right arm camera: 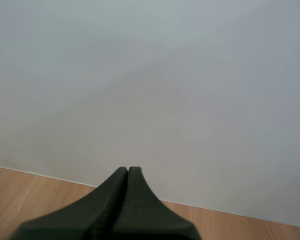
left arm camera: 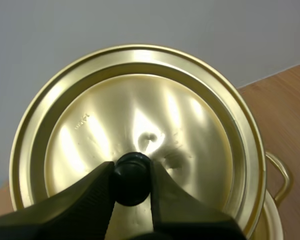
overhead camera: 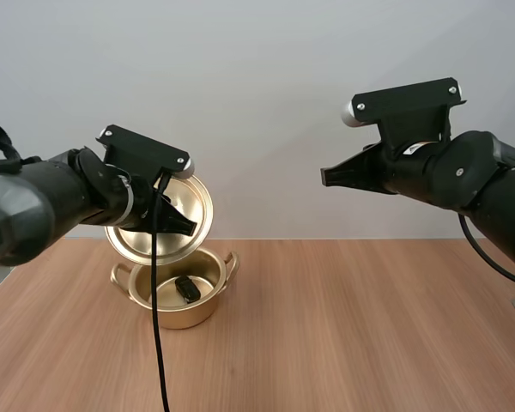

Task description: Open the pot, put the car inside, and close it

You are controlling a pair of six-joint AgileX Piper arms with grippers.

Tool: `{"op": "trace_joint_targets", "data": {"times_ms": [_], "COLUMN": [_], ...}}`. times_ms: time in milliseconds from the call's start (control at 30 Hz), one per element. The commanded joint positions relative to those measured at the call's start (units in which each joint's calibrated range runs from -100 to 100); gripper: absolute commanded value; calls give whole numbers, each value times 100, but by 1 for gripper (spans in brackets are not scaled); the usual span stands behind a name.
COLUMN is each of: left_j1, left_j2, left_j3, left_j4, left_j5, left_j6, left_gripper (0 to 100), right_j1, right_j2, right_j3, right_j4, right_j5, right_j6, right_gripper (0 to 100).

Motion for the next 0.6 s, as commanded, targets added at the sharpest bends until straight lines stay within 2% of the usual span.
{"op": "trace_joint_targets", "data": {"times_ms": [0,100,233,567], "left_j1": [2,2,2,2], "left_j2": [170,554,1016,1727], "left_j3": [-279,-622,-874,-893], "left_j4": [-101,-164,-164,-81], "left_j5": [845,1914,2520,2728], "left_j6": [27,27,-171,-218], "left_gripper": [0,0,0,0], "right_j1": [0,0,0,0], "right_j2": [-4,-4,-4,-4], "right_j3": [-5,-5,-5,-5], "right_j4": [5,-6,-29,-57], "right_j5": [10,10,44,61], "right_j6": [-6,-6,-6,-6], "right_gripper": [0,0,0,0]}}
